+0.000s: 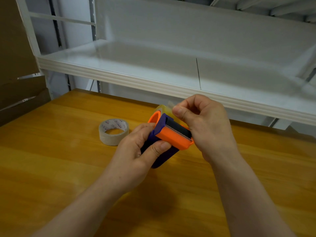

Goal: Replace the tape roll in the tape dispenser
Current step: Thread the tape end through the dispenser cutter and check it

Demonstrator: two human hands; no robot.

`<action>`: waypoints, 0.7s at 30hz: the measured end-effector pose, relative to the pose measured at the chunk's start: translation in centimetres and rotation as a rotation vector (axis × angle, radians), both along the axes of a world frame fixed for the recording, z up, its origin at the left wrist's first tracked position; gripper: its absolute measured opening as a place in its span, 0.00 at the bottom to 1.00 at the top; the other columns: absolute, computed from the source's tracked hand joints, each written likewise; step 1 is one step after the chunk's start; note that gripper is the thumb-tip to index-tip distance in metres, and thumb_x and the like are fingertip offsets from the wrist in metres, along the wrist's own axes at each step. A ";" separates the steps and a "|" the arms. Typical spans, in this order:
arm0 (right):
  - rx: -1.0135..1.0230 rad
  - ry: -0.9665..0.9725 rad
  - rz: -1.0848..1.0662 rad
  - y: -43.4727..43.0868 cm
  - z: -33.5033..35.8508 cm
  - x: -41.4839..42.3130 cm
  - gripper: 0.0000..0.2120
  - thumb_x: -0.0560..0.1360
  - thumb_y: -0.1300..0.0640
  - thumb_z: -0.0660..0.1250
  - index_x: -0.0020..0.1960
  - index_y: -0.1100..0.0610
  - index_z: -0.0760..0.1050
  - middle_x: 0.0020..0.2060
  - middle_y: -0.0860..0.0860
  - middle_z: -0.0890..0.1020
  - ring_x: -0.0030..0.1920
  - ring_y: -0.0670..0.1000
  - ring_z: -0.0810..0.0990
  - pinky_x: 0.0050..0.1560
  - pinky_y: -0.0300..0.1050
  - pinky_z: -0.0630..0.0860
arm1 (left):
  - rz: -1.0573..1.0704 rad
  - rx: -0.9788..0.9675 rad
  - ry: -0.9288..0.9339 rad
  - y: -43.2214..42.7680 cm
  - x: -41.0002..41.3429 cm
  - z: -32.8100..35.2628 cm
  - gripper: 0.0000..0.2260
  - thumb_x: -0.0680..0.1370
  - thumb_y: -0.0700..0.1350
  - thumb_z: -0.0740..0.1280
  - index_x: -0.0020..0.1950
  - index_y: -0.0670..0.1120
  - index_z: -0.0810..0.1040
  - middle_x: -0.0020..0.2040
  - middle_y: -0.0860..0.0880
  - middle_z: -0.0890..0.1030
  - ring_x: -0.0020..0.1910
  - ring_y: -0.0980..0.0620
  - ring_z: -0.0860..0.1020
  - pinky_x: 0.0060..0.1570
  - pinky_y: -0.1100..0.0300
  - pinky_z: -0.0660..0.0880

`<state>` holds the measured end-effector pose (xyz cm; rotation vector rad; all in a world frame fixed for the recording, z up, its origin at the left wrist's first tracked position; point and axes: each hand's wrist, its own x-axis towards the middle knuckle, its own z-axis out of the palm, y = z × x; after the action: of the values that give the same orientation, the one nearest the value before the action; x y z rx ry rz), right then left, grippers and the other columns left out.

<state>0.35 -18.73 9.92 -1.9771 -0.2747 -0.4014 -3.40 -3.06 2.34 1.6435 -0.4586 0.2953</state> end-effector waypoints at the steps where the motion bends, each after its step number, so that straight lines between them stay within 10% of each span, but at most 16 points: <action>1: 0.000 -0.007 0.000 0.0 0.0 0.0 0.05 0.76 0.54 0.72 0.43 0.51 0.79 0.38 0.45 0.82 0.41 0.42 0.81 0.39 0.34 0.76 | -0.001 -0.006 0.000 0.0 0.0 0.0 0.13 0.73 0.59 0.67 0.57 0.61 0.80 0.55 0.52 0.81 0.55 0.48 0.82 0.53 0.45 0.81; 21: -0.043 -0.162 -0.024 0.8 0.2 -0.7 0.08 0.78 0.52 0.69 0.41 0.47 0.74 0.36 0.41 0.79 0.40 0.33 0.76 0.36 0.28 0.73 | 0.000 -0.068 0.011 0.2 0.2 0.0 0.13 0.74 0.58 0.67 0.57 0.62 0.81 0.55 0.47 0.82 0.54 0.45 0.82 0.45 0.48 0.83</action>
<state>-0.39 -17.97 10.08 -1.9949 -0.3653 -0.5762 -3.20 -2.87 2.31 1.5778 -0.4357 0.2991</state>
